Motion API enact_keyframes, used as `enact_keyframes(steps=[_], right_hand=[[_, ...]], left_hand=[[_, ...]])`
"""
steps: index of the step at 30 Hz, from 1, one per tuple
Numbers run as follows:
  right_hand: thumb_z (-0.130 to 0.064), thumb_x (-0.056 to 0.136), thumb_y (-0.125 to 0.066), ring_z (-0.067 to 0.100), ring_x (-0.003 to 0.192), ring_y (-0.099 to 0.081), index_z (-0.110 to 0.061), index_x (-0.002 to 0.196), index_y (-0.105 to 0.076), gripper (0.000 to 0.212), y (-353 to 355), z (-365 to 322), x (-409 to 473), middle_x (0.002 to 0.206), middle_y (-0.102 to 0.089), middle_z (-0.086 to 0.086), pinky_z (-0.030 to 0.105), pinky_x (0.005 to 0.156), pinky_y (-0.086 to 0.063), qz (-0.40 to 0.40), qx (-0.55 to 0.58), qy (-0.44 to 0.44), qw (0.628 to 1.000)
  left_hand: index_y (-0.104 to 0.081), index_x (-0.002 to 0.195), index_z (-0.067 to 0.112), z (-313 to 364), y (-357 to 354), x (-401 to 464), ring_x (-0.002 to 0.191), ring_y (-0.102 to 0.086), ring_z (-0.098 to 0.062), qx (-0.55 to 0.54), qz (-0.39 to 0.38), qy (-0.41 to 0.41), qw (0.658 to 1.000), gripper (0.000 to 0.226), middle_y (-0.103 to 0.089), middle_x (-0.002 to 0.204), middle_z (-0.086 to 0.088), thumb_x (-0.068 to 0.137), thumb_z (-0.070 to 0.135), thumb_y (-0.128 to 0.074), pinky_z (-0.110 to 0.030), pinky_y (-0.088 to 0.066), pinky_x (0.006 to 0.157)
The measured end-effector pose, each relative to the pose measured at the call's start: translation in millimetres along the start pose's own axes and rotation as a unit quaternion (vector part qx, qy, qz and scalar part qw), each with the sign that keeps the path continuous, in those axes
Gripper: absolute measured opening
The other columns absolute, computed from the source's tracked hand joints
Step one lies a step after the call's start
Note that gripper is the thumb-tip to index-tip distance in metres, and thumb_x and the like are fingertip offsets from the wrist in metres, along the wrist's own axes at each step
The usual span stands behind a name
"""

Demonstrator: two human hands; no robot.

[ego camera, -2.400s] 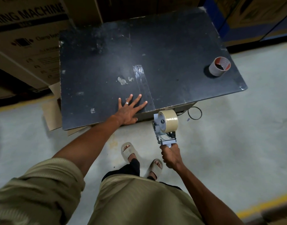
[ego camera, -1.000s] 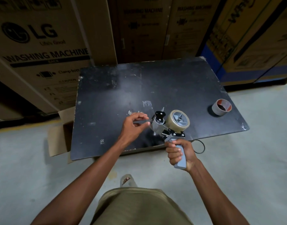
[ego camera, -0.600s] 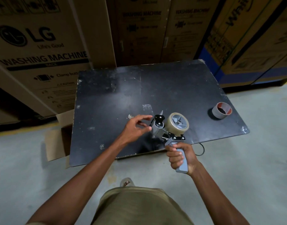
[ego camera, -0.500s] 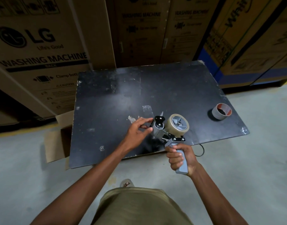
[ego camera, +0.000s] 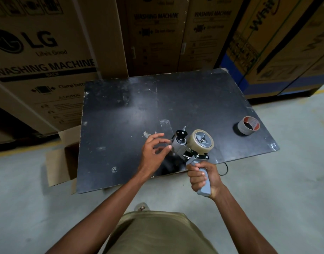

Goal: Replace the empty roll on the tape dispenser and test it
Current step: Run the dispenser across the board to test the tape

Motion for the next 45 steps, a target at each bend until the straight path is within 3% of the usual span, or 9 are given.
enact_keyframes(steps=[5, 13, 16, 20, 26, 30, 34, 37, 45], right_hand=[[-0.012, 0.089, -0.053, 0.007, 0.046, -0.037, -0.007, 0.079, -0.052, 0.012, 0, -1, 0, 0.058, -0.038, -0.004, 0.022, 0.048, -0.044, 0.008, -0.002, -0.011, 1.0], [-0.012, 0.089, -0.054, 0.007, 0.046, -0.038, -0.007, 0.078, -0.051, 0.012, -2, 2, 0, 0.058, -0.039, -0.004, 0.023, 0.047, -0.045, 0.006, -0.006, -0.012, 1.0], [-0.012, 0.089, -0.053, 0.007, 0.046, -0.039, -0.008, 0.078, -0.051, 0.012, -2, 3, 0, 0.058, -0.04, -0.004, 0.023, 0.048, -0.046, 0.01, -0.008, -0.011, 1.0], [-0.012, 0.089, -0.053, 0.008, 0.047, -0.039, -0.007, 0.078, -0.052, 0.012, -1, 5, 0, 0.058, -0.04, -0.003, 0.023, 0.048, -0.046, 0.013, -0.005, -0.012, 1.0], [-0.013, 0.089, -0.053, 0.007, 0.047, -0.039, -0.007, 0.078, -0.053, 0.012, 0, 6, 0, 0.058, -0.04, -0.003, 0.023, 0.049, -0.045, 0.017, -0.006, -0.013, 1.0], [-0.012, 0.089, -0.054, 0.007, 0.047, -0.039, -0.006, 0.078, -0.053, 0.012, 2, 5, 1, 0.058, -0.04, -0.003, 0.023, 0.049, -0.045, 0.015, 0.001, -0.016, 1.0], [-0.013, 0.088, -0.054, 0.006, 0.046, -0.037, -0.007, 0.078, -0.053, 0.012, 4, 5, 1, 0.057, -0.039, -0.005, 0.022, 0.047, -0.043, 0.02, 0.004, -0.02, 1.0], [-0.013, 0.088, -0.055, 0.006, 0.045, -0.037, -0.008, 0.077, -0.053, 0.012, 3, 4, 2, 0.057, -0.039, -0.005, 0.021, 0.046, -0.041, 0.018, 0.009, -0.026, 0.999], [-0.024, 0.093, -0.053, 0.002, 0.044, -0.036, -0.011, 0.081, -0.056, 0.018, 1, 2, 2, 0.057, -0.039, -0.008, 0.014, 0.044, -0.032, 0.001, -0.032, -0.053, 0.998]], left_hand=[[-0.08, 0.084, 0.011, -6, 9, 7, 0.099, -0.074, -0.019, -0.015, -0.017, 0.004, 1.0, 0.017, -0.07, 0.116, -0.004, 0.07, 0.01, -0.091, -0.038, -0.061, 0.088], [-0.074, 0.074, 0.006, -3, 19, 22, 0.075, -0.073, -0.016, 0.016, -0.068, -0.02, 0.997, 0.024, -0.076, 0.102, -0.005, 0.064, 0.011, -0.095, -0.028, -0.058, 0.07], [-0.067, 0.085, 0.011, -1, 22, 24, 0.068, -0.07, -0.016, -0.005, -0.096, 0.008, 0.995, 0.036, -0.077, 0.094, -0.006, 0.063, 0.007, -0.095, -0.031, -0.058, 0.068], [-0.068, 0.116, 0.016, 1, 23, 26, 0.069, -0.069, -0.015, -0.03, -0.151, 0.042, 0.987, 0.06, -0.078, 0.088, -0.009, 0.064, 0.005, -0.094, -0.025, -0.056, 0.07], [-0.079, 0.093, 0.004, 3, 33, 34, 0.071, -0.072, -0.011, 0.003, -0.201, 0.031, 0.979, 0.032, -0.078, 0.077, -0.002, 0.064, 0.004, -0.092, -0.02, -0.055, 0.07], [-0.08, 0.087, 0.012, 3, 39, 39, 0.064, -0.063, -0.004, 0.037, -0.213, 0.018, 0.976, 0.022, -0.073, 0.067, 0.009, 0.068, 0.008, -0.09, -0.018, -0.05, 0.063], [-0.08, 0.084, 0.024, 3, 43, 41, 0.073, -0.072, -0.008, 0.041, -0.221, 0.015, 0.974, 0.02, -0.078, 0.077, 0.006, 0.074, 0.009, -0.087, -0.021, -0.056, 0.071], [-0.08, 0.085, 0.022, 0, 43, 41, 0.073, -0.071, -0.013, 0.035, -0.214, 0.024, 0.976, 0.014, -0.079, 0.08, -0.002, 0.076, 0.012, -0.086, -0.026, -0.057, 0.071], [-0.079, 0.08, 0.022, 10, 53, 63, 0.065, -0.065, 0.004, 0.062, -0.269, 0.039, 0.96, 0.019, -0.076, 0.069, 0.011, 0.074, 0.005, -0.086, -0.012, -0.047, 0.066]])
Point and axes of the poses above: each hand's wrist, its own x-axis towards the middle knuckle, its own y-axis out of the back of the hand, z = x × y, the point moved 1 cm from there along x, towards the middle knuckle
